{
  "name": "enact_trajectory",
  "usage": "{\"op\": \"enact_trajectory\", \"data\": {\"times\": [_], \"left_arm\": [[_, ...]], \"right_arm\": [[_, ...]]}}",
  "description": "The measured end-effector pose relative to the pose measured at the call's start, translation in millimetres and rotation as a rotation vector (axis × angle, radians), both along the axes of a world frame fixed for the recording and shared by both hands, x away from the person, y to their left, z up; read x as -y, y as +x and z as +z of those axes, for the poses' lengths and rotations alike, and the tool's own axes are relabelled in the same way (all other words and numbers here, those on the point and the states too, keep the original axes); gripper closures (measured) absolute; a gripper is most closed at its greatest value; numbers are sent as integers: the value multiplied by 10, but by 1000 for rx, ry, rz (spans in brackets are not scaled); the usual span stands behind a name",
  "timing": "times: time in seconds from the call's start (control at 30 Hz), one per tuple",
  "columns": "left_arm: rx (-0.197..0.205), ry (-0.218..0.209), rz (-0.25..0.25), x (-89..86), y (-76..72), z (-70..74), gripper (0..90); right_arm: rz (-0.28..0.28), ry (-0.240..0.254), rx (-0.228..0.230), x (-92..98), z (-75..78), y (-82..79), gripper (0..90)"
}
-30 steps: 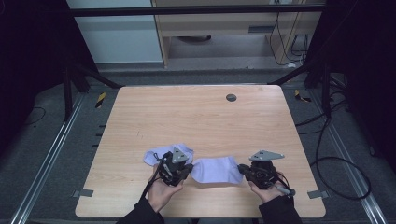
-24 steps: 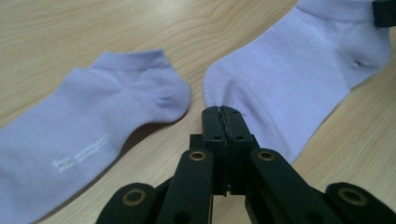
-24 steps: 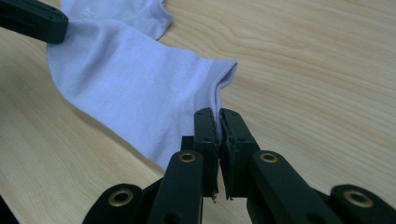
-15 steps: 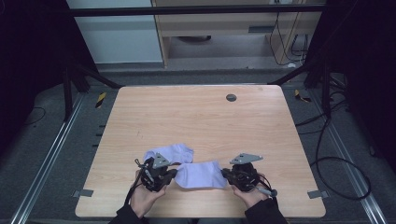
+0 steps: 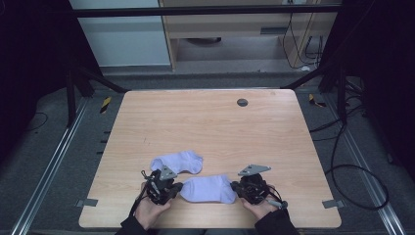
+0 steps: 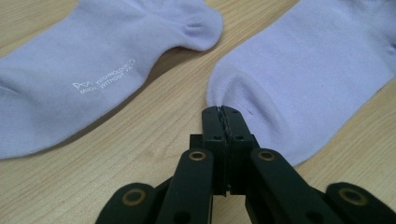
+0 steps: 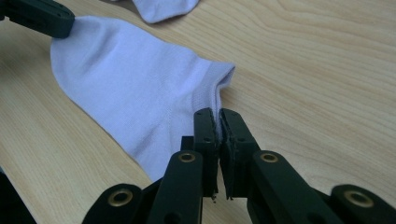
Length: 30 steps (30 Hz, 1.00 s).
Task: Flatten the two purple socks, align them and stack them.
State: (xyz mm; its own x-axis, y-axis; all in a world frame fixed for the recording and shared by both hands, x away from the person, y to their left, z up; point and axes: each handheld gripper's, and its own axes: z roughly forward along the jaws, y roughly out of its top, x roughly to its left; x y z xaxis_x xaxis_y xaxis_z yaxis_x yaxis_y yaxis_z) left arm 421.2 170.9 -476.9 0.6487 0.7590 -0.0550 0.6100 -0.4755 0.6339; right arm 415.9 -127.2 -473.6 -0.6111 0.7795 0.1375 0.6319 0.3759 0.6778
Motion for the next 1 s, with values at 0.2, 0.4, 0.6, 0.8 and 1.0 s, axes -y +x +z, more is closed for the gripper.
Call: {"op": "enact_trajectory", "data": {"times": [0.2, 0.4, 0.6, 0.8, 1.0], "left_arm": [[-6, 11, -1, 6, -6, -37, 888], [6, 16, 8, -1, -14, -30, 827], [47, -16, 43, -66, -44, 87, 698], [92, -52, 110, -212, 11, 177, 595], [118, -95, 177, -409, 98, 237, 516]], "right_arm": [[10, -15, -18, -38, -52, 0, 857], [8, -34, -22, -30, -95, 9, 799], [-20, -5, 13, 21, -66, 7, 674], [-52, 41, 72, 102, -1, 36, 579], [-69, 88, 117, 144, 80, 120, 507]]}}
